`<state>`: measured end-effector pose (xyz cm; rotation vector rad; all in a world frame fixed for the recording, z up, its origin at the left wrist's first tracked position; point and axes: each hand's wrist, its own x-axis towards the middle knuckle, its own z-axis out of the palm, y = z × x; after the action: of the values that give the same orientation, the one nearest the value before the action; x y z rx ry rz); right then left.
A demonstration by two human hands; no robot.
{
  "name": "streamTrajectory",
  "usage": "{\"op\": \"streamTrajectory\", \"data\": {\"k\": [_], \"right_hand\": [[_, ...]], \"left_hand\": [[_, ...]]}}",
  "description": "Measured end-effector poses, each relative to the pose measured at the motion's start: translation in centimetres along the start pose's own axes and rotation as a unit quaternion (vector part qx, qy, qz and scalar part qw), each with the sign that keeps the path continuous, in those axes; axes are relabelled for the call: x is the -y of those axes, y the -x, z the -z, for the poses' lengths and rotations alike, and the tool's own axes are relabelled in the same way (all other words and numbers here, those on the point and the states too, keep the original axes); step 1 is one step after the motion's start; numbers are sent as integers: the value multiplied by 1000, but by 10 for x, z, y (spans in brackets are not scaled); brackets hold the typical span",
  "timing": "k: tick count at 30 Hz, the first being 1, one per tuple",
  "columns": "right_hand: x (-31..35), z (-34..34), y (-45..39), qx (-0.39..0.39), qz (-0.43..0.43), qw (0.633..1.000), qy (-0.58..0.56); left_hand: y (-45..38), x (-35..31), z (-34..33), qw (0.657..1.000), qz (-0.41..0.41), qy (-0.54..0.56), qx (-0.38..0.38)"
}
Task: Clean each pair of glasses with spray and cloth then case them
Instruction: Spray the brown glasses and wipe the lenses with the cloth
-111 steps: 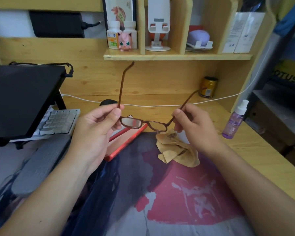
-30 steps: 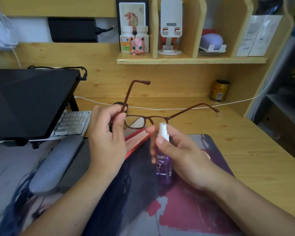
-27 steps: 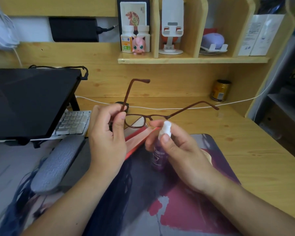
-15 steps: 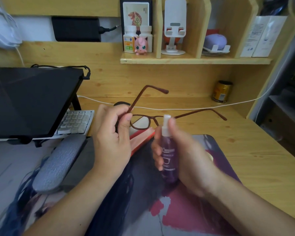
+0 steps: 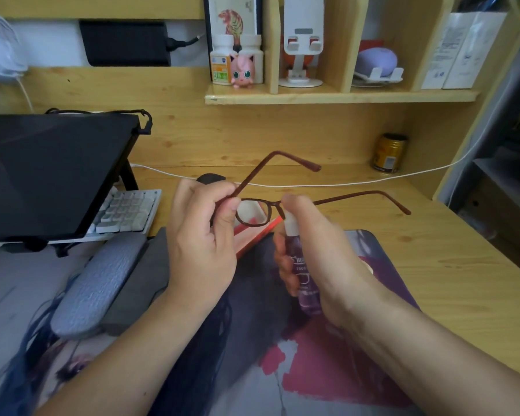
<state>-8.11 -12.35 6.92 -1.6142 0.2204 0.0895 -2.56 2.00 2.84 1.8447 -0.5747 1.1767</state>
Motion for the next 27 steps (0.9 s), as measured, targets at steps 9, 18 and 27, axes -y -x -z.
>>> {"op": "streamTrajectory", "data": {"k": [9, 18, 27], "right_hand": [[0, 12, -7, -100, 38, 991, 81], [2, 4, -17, -114, 124, 967, 190], [3, 40, -13, -136, 51, 983, 111]], "left_hand": [[0, -2, 0, 1000, -6, -3, 0], [0, -2, -1, 1000, 1, -5, 9], [-2, 0, 2, 1000, 24, -6, -2]]}}
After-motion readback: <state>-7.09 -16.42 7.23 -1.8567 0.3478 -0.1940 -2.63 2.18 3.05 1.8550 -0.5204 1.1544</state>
